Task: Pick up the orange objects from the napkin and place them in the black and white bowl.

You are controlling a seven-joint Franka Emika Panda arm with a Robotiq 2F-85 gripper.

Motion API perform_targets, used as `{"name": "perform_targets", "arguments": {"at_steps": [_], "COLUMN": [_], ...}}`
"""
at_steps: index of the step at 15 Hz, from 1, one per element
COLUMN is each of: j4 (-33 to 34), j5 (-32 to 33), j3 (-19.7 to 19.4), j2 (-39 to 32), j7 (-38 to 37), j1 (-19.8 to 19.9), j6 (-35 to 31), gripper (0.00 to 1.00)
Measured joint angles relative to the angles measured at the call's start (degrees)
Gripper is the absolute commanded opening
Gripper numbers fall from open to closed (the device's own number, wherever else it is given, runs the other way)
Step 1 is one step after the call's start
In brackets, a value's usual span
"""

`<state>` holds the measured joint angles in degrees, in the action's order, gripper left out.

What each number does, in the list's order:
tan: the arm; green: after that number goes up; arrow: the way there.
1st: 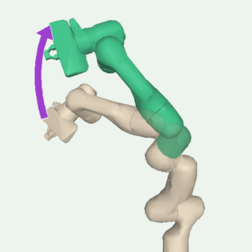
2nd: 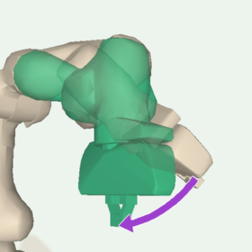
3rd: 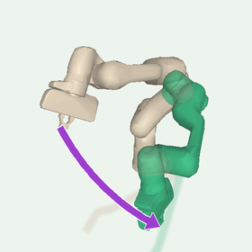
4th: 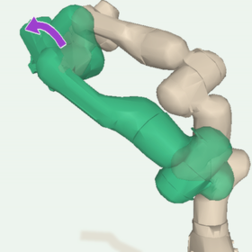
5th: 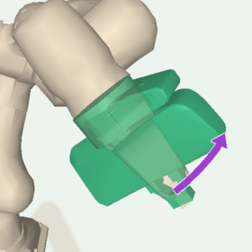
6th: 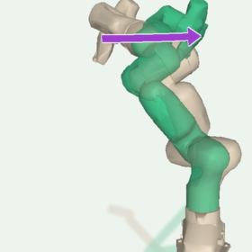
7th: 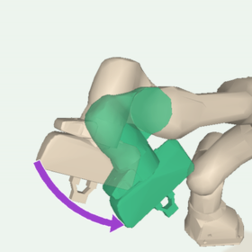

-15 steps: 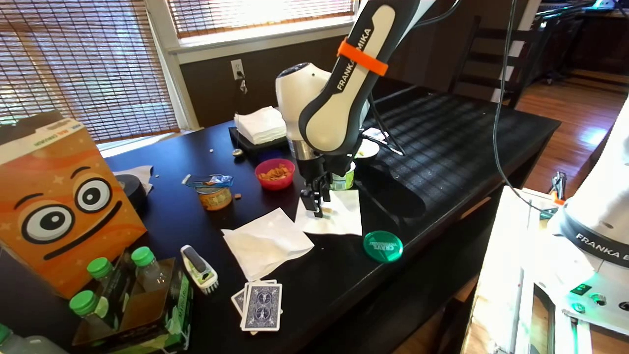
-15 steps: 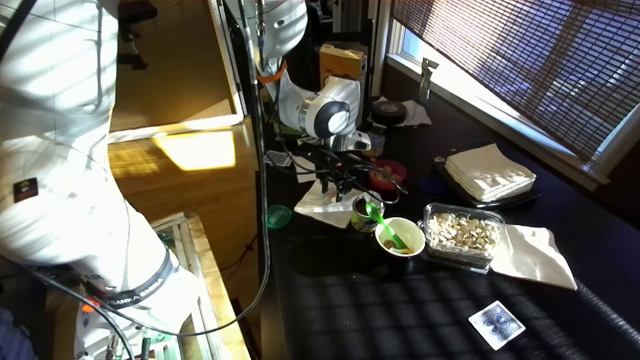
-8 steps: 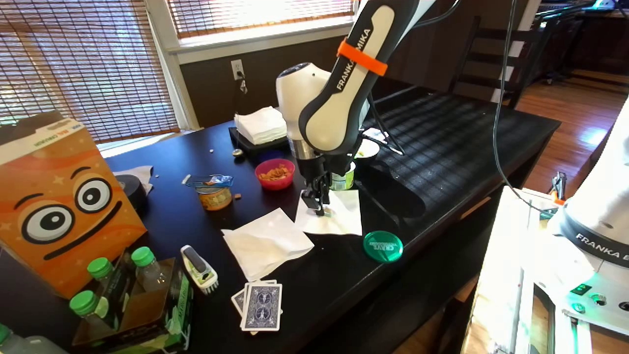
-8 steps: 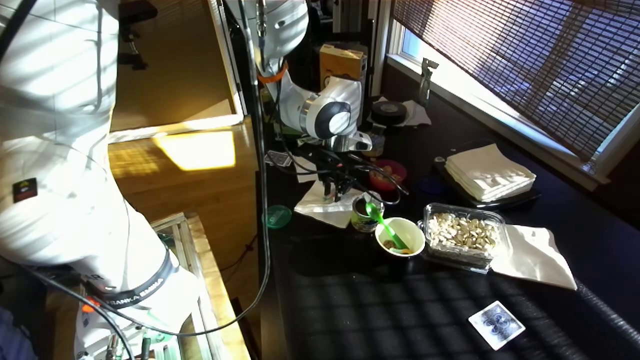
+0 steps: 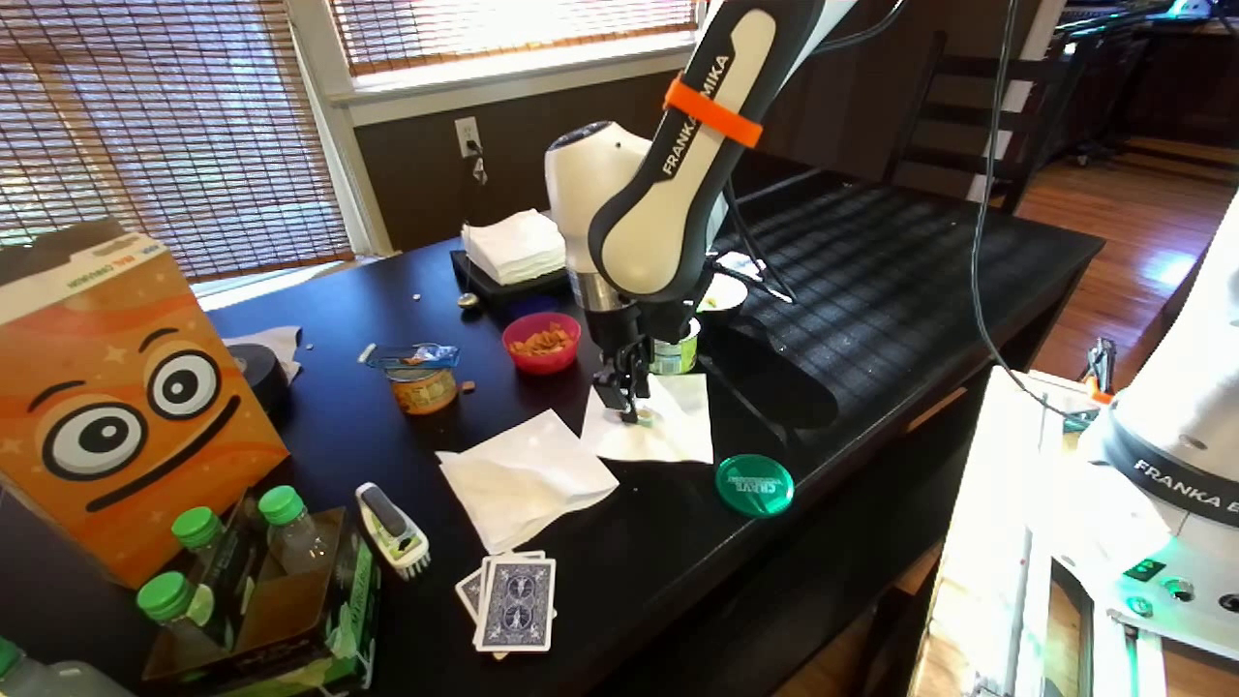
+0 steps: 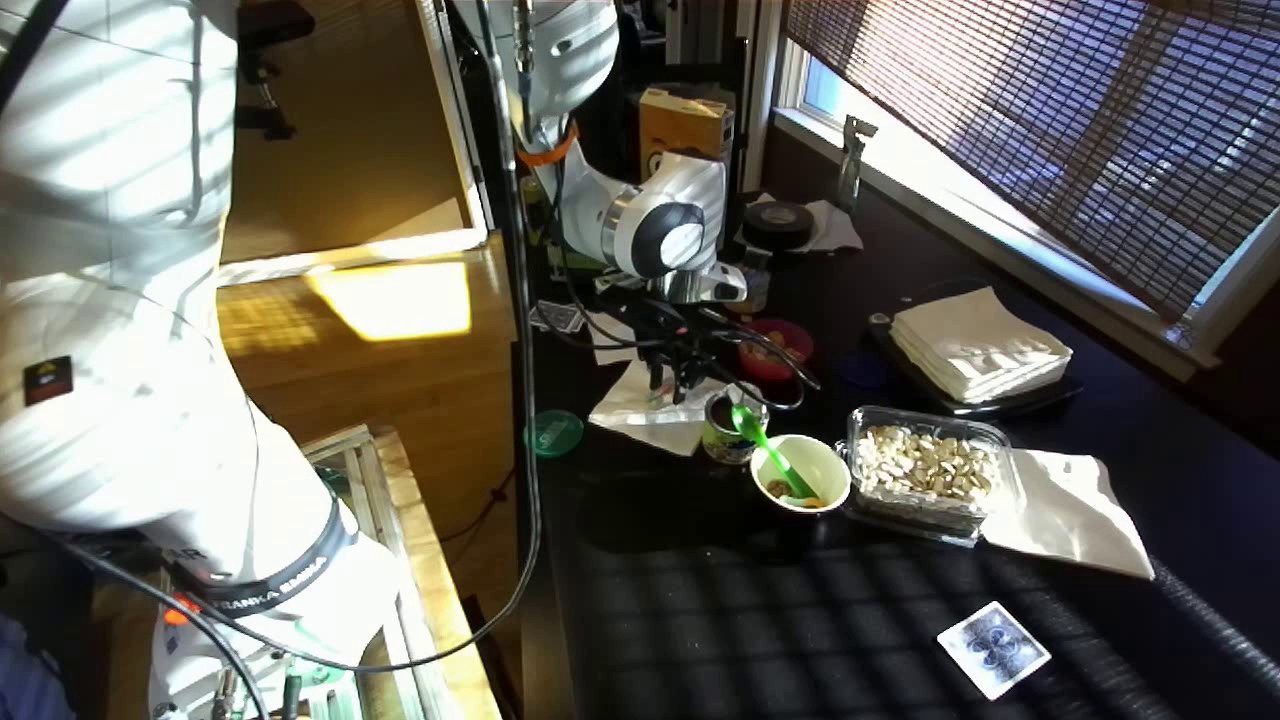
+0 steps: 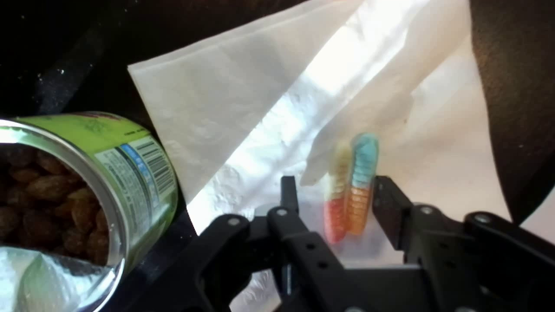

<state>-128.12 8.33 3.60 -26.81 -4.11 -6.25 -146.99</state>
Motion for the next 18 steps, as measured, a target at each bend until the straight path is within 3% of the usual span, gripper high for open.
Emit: {"name": "perform_targets", "arguments": {"at_steps": [9, 13, 17, 18], "j4": [0.05, 0.06, 0.12, 0.20], "j5": [0.00, 0.00, 0.00, 0.00], "j3": [0.20, 0.27, 0.39, 0.40], "j2": [-0.09, -0.16, -0.21, -0.15], "j7": [0.18, 0.42, 0.64, 0.69], "j1": [0.11, 0.10, 0.10, 0.11], "j6": [0.00, 0.00, 0.02, 0.08], "gripper": [0.36, 0.23, 0.02, 0.04]}}
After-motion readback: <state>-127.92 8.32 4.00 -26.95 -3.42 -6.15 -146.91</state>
